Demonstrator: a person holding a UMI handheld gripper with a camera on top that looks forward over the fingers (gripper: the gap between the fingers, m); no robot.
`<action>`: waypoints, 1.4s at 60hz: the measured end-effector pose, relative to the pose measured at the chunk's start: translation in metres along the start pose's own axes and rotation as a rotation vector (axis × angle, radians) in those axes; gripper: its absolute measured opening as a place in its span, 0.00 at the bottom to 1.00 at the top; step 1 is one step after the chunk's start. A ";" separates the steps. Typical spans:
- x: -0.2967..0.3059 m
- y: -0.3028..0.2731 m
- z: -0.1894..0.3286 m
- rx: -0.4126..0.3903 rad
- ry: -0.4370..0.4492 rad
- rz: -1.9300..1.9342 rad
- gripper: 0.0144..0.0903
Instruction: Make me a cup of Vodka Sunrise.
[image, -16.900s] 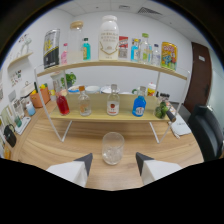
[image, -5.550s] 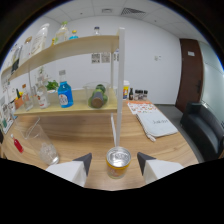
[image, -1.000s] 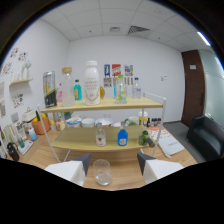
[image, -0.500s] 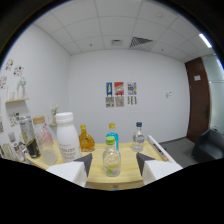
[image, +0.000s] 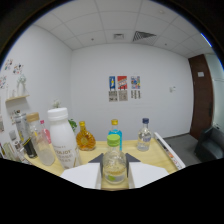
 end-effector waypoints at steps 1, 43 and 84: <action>0.000 -0.004 -0.004 0.010 0.000 -0.004 0.28; 0.016 0.232 -0.068 -0.192 0.047 0.028 0.27; 0.005 0.216 -0.042 -0.249 0.133 -1.639 0.27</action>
